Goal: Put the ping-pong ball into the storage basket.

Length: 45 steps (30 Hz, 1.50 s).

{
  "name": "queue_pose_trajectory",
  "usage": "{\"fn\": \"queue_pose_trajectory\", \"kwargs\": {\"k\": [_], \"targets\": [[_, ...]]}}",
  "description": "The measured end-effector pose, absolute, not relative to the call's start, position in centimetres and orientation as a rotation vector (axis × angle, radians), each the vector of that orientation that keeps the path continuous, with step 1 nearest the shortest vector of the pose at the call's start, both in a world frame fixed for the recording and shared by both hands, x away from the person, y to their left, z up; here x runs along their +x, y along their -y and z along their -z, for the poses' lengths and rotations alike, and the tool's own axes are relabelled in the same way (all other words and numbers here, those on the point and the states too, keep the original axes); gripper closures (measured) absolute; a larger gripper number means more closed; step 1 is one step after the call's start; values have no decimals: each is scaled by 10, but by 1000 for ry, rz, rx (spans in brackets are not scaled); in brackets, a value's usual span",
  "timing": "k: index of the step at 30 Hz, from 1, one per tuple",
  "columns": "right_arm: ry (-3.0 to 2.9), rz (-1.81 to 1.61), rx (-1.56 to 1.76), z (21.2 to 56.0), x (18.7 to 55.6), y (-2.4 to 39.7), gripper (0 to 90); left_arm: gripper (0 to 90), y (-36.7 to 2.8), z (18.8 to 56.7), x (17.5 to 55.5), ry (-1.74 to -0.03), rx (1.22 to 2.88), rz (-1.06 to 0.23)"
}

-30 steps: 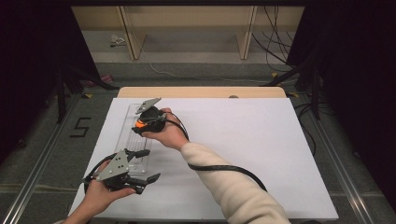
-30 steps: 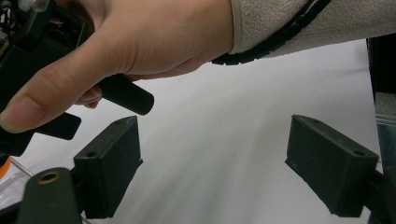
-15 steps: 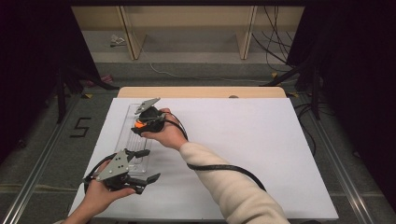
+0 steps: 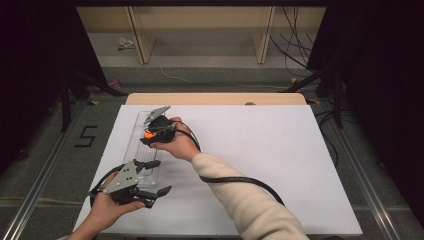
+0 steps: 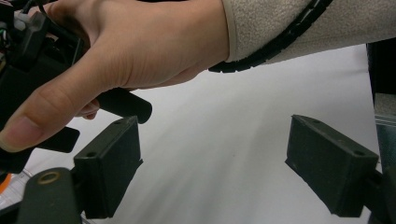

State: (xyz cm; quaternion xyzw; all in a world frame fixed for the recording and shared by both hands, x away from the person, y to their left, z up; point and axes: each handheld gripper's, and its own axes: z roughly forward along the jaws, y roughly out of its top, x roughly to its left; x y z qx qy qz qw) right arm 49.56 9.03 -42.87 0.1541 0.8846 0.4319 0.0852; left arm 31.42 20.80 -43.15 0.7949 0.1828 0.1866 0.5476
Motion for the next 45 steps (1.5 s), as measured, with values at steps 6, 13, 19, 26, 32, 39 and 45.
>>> {"fn": "queue_pose_trajectory", "kwargs": {"k": [6,13,19,26,32,39,45], "targets": [[-2641,-1285,454,431,496,-92,512,173,-208,432,314,-434,1883,-442],[-2643,-1287,452,431,496,-93,511,173,-208,432,314,-434,1883,-442],[-2642,-1287,453,431,496,-93,508,173,-208,431,314,-434,1883,-442],[-2641,-1291,456,431,496,-93,487,173,-208,432,314,-434,1883,-442],[-2621,-1306,466,430,495,-93,378,173,-208,432,314,-434,1881,-443],[-2594,-1336,498,426,497,-88,236,173,-208,431,314,-434,1881,-443],[-2564,-1357,511,419,496,-80,165,172,-208,431,314,-431,1883,-441]]}}
